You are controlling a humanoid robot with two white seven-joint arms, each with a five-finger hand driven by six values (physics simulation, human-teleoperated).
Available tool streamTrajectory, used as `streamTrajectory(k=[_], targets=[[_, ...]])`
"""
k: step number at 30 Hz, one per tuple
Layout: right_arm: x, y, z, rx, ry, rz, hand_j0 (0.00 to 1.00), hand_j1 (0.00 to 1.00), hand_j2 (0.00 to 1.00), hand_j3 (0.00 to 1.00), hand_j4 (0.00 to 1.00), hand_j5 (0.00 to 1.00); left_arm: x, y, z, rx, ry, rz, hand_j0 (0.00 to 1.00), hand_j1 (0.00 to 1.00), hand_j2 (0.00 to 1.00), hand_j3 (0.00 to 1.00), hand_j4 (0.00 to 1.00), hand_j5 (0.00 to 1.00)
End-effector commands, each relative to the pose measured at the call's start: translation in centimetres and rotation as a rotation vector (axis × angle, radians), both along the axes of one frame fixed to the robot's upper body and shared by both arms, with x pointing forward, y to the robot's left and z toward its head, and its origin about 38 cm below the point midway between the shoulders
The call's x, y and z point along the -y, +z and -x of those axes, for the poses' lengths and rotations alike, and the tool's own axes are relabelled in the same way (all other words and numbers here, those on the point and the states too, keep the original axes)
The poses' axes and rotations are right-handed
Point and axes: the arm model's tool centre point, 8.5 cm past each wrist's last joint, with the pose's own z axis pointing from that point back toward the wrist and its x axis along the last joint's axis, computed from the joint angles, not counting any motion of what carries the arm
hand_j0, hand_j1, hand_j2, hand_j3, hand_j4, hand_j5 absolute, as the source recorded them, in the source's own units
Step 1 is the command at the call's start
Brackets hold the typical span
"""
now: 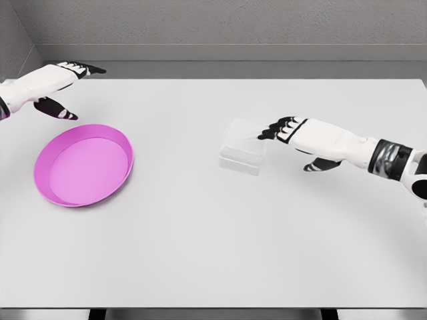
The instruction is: Pack egg into the box and close the box lid
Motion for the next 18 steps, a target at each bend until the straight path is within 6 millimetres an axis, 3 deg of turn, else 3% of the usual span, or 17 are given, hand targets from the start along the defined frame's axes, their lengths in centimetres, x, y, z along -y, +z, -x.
streamTrajectory(k=[1, 7, 11, 18], targets=[[0.2, 0.2, 0.0, 0.002, -0.002, -0.001, 1.0, 1.0, 1.0, 1.0, 1.0, 1.0, -0.3, 0.2, 0.0, 0.003, 0.007, 0.006, 1.0, 1.0, 1.0, 1.0, 1.0, 1.0], [0.7, 0.7, -0.1, 0.012, -0.012, 0.002, 1.0, 1.0, 1.0, 1.0, 1.0, 1.0, -1.7, 0.3, 0.7, -0.001, 0.026, -0.009, 1.0, 1.0, 1.0, 1.0, 1.0, 1.0], [6.7, 4.3, -0.2, 0.079, -0.129, 0.056, 1.0, 1.0, 1.0, 1.0, 1.0, 1.0, -2.7, -0.1, 1.2, -0.013, 0.043, -0.018, 1.0, 1.0, 1.0, 1.0, 1.0, 1.0], [8.3, 3.6, -0.2, 0.05, -0.173, 0.03, 1.0, 1.0, 1.0, 1.0, 1.0, 1.0, -2.6, -0.3, 1.3, -0.016, 0.043, -0.011, 1.0, 1.0, 1.0, 1.0, 1.0, 1.0]])
